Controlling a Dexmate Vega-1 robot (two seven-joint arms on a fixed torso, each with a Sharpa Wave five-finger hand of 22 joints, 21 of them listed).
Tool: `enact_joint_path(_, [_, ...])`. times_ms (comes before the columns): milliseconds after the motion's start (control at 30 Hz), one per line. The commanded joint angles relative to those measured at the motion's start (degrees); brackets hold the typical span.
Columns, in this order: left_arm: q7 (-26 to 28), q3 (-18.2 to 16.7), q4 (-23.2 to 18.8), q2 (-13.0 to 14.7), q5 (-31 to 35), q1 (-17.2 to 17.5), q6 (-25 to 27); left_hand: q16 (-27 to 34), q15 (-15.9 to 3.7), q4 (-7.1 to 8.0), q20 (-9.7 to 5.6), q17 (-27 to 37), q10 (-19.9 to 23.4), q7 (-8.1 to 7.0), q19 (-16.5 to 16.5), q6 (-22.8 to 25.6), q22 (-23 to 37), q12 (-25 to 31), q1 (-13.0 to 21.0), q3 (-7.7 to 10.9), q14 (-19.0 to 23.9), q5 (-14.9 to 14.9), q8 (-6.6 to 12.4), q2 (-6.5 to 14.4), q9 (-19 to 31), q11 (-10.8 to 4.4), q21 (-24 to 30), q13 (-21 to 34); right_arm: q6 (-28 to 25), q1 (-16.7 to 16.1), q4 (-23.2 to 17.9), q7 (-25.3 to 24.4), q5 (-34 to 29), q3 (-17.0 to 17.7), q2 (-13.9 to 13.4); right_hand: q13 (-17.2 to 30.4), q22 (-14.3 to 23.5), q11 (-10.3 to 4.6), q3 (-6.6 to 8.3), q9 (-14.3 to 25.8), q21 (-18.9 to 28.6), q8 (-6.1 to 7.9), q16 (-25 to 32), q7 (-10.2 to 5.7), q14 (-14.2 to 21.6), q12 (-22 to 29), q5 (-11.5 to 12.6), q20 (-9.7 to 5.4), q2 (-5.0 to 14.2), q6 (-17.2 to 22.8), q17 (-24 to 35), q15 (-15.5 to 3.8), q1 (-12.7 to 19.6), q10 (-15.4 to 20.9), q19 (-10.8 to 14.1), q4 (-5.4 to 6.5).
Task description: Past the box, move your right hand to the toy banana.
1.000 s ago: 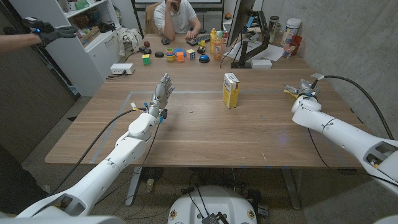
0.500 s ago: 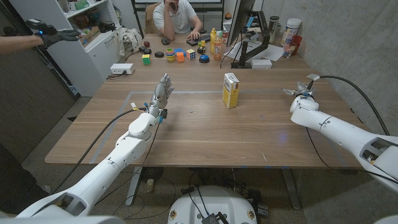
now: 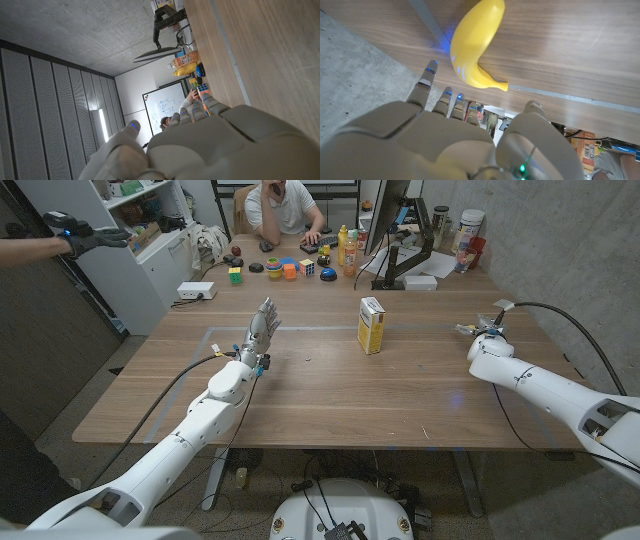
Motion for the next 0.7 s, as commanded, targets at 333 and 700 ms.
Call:
enact_joint_path(333, [0.04,0.15,0.26,-0.14,0.05,-0.14,0.13,0.39,0.17,0.07,-0.25,0.13,-7.8,0.19,-0.3,-8.88,0.29,0.21,-0.03,-0.09,-5.34,0.49,0.32,7.24,0.29,-0.04,0.34,0.21,0.7,0.28,0.77,-0.11,0.09,-0.29,0.07,0.18,0.04,-0.58,0.12,0.22,0.69,0.57,0.25,0.08,0.61,0.4,0.33,0.14,0.28,-0.45,0.18,-0.19,1.34,0.31,2.11,-0.4])
enact_joint_path(700, [-0.24,0.17,0.65,-0.21,-0.04,-0.3,-0.03,0.39,0.19,0.07,-0.23,0.13,-7.83,0.2,-0.28,-8.9,0.3,0.2,-0.04,-0.13,-5.37,0.5,0.31,7.24,0.29,0.01,0.35,0.21,0.67,0.22,0.62,-0.03,0.24,-0.19,0.04,0.17,-0.01,-0.66,0.01,0.23,0.7,0.56,0.18,0.1,0.62,0.41,0.33,0.21,0.33,-0.5,0.19,-0.21,1.58,0.26,2.89,-0.49])
